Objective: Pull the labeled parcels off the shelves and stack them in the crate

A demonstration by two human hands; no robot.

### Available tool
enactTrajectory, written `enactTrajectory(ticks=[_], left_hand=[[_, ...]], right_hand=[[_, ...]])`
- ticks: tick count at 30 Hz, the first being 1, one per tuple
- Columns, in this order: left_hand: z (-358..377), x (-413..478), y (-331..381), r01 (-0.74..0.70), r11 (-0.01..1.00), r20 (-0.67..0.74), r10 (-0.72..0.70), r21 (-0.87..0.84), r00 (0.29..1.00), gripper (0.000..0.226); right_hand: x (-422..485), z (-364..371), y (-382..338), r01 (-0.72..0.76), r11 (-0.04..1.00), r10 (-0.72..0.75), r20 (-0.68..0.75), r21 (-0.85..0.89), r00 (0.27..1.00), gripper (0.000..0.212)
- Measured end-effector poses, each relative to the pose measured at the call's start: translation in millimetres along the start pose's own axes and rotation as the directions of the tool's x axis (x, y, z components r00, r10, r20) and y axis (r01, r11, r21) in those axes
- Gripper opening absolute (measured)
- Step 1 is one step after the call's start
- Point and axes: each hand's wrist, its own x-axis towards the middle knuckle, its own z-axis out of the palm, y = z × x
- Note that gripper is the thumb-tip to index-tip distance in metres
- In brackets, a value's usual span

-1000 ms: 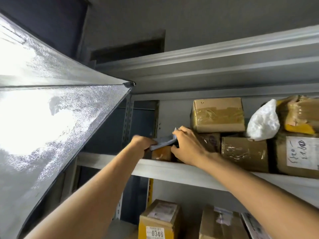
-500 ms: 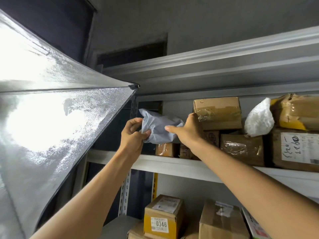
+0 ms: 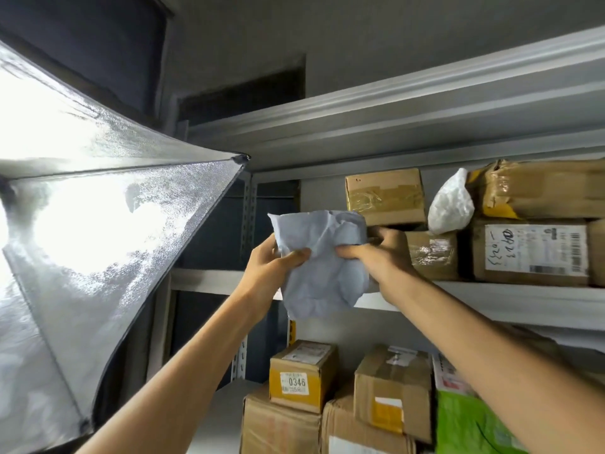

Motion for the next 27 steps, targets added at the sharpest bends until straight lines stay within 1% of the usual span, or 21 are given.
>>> enactTrajectory(ticks=[2, 4, 6, 8, 11, 13, 14, 15, 16, 17, 19, 20, 21, 22, 23, 24, 25, 26, 27], left_hand=[[9, -3, 2, 0.026, 1.0, -0.045, -0.026, -0.006, 0.999, 0.038], [16, -7, 4, 0.061, 0.997, -0.073, -0.065, -0.048, 0.995, 0.046], [20, -9, 3, 0.083, 0.992, -0.052, -0.088, -0.1, 0.995, 0.056], [21, -12, 4, 0.078, 0.983, 0.014, -0.076, -0.167, 0.997, 0.067], [20, -13, 13, 0.05, 0.975, 0.137, -0.021, -0.217, 0.99, 0.069], [19, -14, 19, 0.063, 0.978, 0.212, -0.019, -0.199, 0.977, 0.073], [18, -14, 20, 0.075, 0.981, 0.247, -0.029, -0.178, 0.969, 0.076], [18, -15, 21, 0.069, 0.988, 0.265, -0.031, -0.136, 0.964, 0.076], [18, -16, 22, 0.043, 0.997, 0.254, -0.026, -0.062, 0.967, 0.074], [20, -17, 22, 0.004, 1.0, 0.214, -0.011, 0.029, 0.977, 0.066], [25, -20, 22, -0.049, 0.978, 0.071, 0.035, 0.204, 0.997, 0.051], [28, -20, 21, -0.065, 0.96, 0.002, 0.067, 0.271, 0.998, 0.042], [29, -19, 19, -0.071, 0.943, -0.058, 0.095, 0.325, 0.994, 0.032], [30, -18, 18, -0.066, 0.926, -0.106, 0.114, 0.373, 0.988, 0.025], [29, -16, 18, -0.051, 0.902, -0.158, 0.13, 0.428, 0.979, 0.024], [28, -15, 18, -0.022, 0.875, -0.201, 0.136, 0.484, 0.97, 0.03], [27, -13, 19, 0.019, 0.858, -0.243, 0.124, 0.513, 0.962, 0.037], [26, -13, 20, 0.056, 0.862, -0.269, 0.095, 0.504, 0.958, 0.039], [26, -13, 21, 0.078, 0.888, -0.27, 0.054, 0.454, 0.961, 0.036]], right_hand=[[-2, -14, 1, 0.005, 1.0, -0.004, -0.022, 0.015, 1.0, 0.043], [-3, -26, 2, -0.002, 1.0, 0.003, -0.05, 0.022, 0.999, 0.034], [-4, -36, 2, -0.034, 0.999, 0.038, -0.075, 0.042, 0.996, 0.03], [-3, -43, 2, -0.088, 0.995, 0.092, -0.072, 0.05, 0.993, 0.024], [0, -52, -2, -0.233, 0.97, 0.234, -0.002, 0.065, 0.972, 0.02], [3, -58, -7, -0.271, 0.957, 0.266, 0.062, 0.103, 0.962, 0.014], [4, -60, -10, -0.284, 0.952, 0.27, 0.121, 0.117, 0.955, 0.011], [3, -63, -12, -0.291, 0.946, 0.265, 0.178, 0.143, 0.948, 0.016], [3, -65, -12, -0.291, 0.938, 0.251, 0.21, 0.189, 0.945, 0.022], [1, -67, -12, -0.293, 0.923, 0.243, 0.21, 0.25, 0.947, 0.024], [-4, -72, -14, -0.306, 0.862, 0.239, 0.207, 0.404, 0.949, 0.02], [-5, -73, -14, -0.318, 0.816, 0.24, 0.218, 0.483, 0.946, 0.017], [-7, -76, -16, -0.341, 0.78, 0.236, 0.258, 0.525, 0.937, 0.018], [-9, -79, -18, -0.342, 0.782, 0.219, 0.285, 0.521, 0.933, 0.021], [-9, -81, -17, -0.312, 0.835, 0.19, 0.295, 0.452, 0.936, 0.023], [-10, -82, -16, -0.274, 0.904, 0.17, 0.312, 0.328, 0.935, 0.024], [-12, -81, -14, -0.194, 0.963, 0.128, 0.315, 0.188, 0.94, 0.024], [-13, -78, -12, -0.12, 0.988, 0.086, 0.301, 0.097, 0.95, 0.022], [-12, -77, -7, -0.078, 0.996, 0.061, 0.28, 0.048, 0.958, 0.02]])
